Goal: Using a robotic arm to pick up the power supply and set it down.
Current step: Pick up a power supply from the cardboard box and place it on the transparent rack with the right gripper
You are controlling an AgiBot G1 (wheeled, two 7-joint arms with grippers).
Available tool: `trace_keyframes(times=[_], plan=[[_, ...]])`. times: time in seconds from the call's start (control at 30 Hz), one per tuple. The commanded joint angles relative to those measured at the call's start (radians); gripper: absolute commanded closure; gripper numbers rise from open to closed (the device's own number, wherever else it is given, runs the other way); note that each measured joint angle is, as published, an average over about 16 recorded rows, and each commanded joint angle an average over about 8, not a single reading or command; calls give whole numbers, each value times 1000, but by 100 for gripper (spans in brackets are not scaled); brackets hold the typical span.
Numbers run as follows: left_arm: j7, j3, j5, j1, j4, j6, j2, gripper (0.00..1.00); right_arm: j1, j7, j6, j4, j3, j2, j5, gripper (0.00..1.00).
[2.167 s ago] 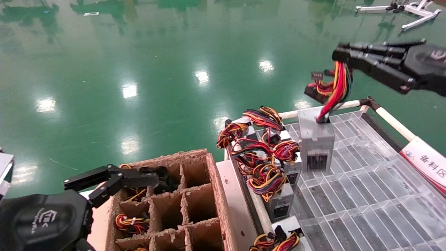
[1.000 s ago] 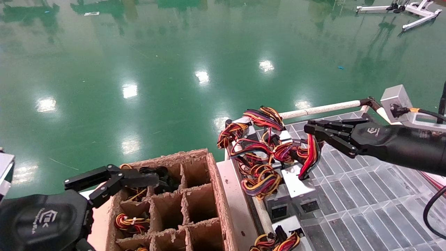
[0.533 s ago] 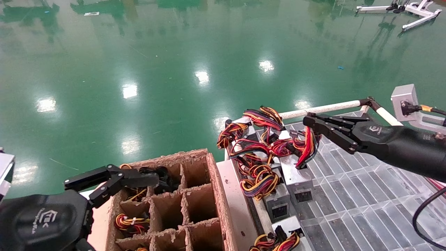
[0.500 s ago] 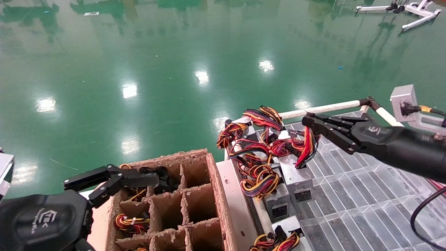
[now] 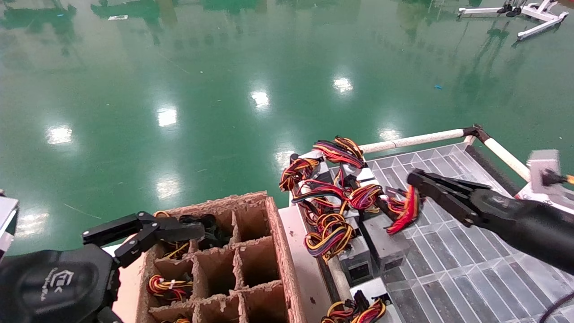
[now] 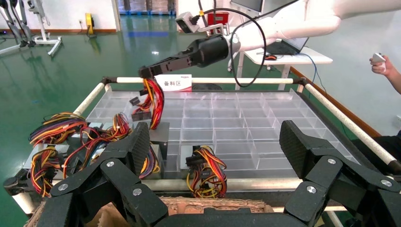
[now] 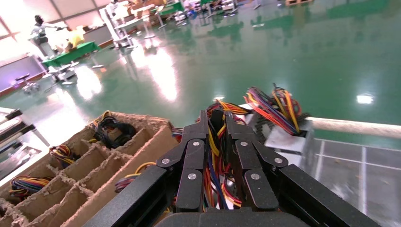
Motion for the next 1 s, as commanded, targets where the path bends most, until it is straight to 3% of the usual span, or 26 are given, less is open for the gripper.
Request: trace_keyframes(times=[0.03,0.23,0.3,0.5,0.57,1.0], plan=[[0,0,0,0,0,0,0,0,-26,0,0,8,10,12,17,100],[0,0,0,0,0,0,0,0,-64,7,4,25,21,41,39,100],[0,0,0,0,0,0,0,0,-69,10,6,30,20,48,39,94],[0,0,0,0,0,0,0,0,-74,18,10,39,12,58,29,20],[0,0,0,0,0,0,0,0,-74,20,11,40,10,59,28,1],[0,0,0,0,0,0,0,0,-73,20,11,40,10,59,27,0]])
